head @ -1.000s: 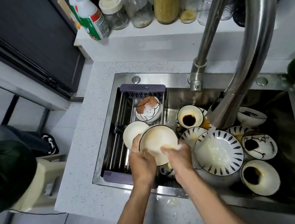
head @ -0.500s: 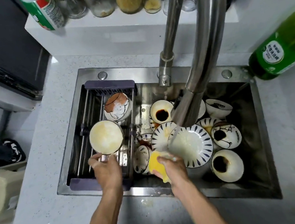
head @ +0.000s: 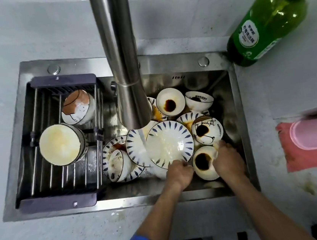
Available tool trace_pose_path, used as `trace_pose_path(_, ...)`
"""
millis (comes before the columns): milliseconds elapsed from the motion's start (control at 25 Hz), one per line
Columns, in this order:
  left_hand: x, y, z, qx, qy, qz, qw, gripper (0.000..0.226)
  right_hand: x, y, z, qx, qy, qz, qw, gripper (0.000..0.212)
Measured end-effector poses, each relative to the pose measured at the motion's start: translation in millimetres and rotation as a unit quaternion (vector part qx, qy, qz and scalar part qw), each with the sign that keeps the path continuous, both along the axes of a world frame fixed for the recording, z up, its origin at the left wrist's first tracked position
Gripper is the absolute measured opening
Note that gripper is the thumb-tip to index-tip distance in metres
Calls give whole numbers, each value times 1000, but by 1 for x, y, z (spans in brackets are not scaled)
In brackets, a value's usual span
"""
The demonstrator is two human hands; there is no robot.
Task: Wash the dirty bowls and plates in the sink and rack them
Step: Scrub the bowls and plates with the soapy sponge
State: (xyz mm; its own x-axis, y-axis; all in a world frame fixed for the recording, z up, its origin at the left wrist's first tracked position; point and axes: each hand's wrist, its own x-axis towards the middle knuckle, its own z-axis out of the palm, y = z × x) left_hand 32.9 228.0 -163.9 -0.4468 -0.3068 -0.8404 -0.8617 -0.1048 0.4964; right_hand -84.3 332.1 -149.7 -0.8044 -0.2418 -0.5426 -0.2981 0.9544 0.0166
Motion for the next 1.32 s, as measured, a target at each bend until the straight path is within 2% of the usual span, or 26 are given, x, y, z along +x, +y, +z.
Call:
trace_pose_path(120,-11,6,-12,54,-13,25,998,22,-15,-4,-9,0,22,29,999,42)
trace_pose_path(320,-21,19,-27,123,-20,80,989,30,-21,-8,-5,12,4,35,999,38)
trace_pose_path(360,-22,21,-29,116,-34,93,988,32,-21,-8,-2,0,-13,26,1000,37)
trace_pose_path(480,-30,21,-26,-4,-63,77,995,34,-27,-6,11,-26,-61,-5,998,33)
trace_pose_path(600,-28,11,-5,21,-6,90,996,39,-31,-2,37,-69,-69,-51,994,27)
trace_pose_path(680,-16,-8,23,63,31,148,987,26,-24,-12,55,-154,-84,-112,978,29)
trace_pose_path(760,3,-31,44,107,45,245,963,24,-8,-33,58,-232,-98,-170,953,29)
trace_pose_path(880,32,-76,51,85,34,367,926,23,29,-69,53,-292,-134,-232,918,14)
trace_pose_path(1000,50,-108,42,69,11,410,910,29,62,-88,42,-318,-139,-254,902,22)
trace_pose_path(1080,50,-113,40,6,31,376,926,34,79,-88,35,-322,-158,-286,889,29)
trace_pose_path(1160,48,-114,41,-131,60,303,942,47,96,-83,23,-317,-158,-307,883,30)
trace_pose_path(1200,48,-114,41,-215,79,242,943,55,104,-83,21,-322,-148,-315,881,20)
trace_pose_path(1240,50,-114,40,-297,87,154,938,62,110,-81,18,-334,-149,-324,873,10)
trace_pose_path(1280,53,-115,40,-378,80,44,921,70,117,-81,19,-335,-144,-318,875,10)
trace_pose_path(1320,57,-118,37,-453,66,-59,887,79,122,-79,16,-343,-140,-320,872,14)
